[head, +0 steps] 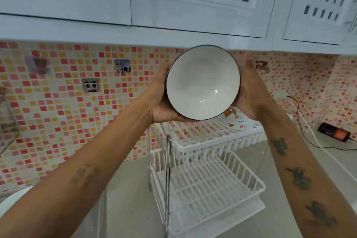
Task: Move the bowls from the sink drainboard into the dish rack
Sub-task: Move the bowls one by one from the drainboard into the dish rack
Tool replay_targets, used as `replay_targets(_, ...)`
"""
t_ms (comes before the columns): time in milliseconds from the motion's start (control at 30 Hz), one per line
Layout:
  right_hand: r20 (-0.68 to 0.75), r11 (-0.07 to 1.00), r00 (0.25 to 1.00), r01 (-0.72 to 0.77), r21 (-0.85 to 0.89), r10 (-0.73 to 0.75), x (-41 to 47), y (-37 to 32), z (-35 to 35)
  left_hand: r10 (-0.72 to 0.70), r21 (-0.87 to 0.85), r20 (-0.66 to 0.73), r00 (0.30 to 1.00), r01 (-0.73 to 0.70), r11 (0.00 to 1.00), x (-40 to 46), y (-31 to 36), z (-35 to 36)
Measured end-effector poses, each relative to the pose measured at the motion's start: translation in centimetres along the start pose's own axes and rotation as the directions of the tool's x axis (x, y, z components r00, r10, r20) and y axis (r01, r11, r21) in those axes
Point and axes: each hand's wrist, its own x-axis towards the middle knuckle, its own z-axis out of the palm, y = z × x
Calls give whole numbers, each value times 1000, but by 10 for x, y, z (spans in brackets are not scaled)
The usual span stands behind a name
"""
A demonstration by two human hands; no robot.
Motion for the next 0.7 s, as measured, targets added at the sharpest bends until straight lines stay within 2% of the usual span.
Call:
replay_targets(100,81,947,945,-320,43,316,23,13,-24,67,160,-147,987,-44,986,13,-2,-1)
replay_targets(200,49,900,909,-417,126,414,44,27,-26,184,454,-153,971,-96,886,35,-9,-8)
replay_targets(267,55,887,888,-459,52,456,58,39,-23,252,595,-162,954,-109,796,43,-12,-12)
replay_targets(333,50,878,877,-477,-33,478,67,49,-21,294,658,-166,941,-116,744,48,-15,-16)
replay_targets(400,48,882,881,-468,-49,470,74,58,-21,313,703,-111,943,-148,695,48,-19,-18)
replay_targets(567,122,872,865,-472,-128,486,77,76,-16,247,829,-42,968,-104,549,52,-21,-21)
replay_targets(700,102,897,897,-412,-159,430,82,83,-20,224,942,-14,975,-62,330,57,-27,-25)
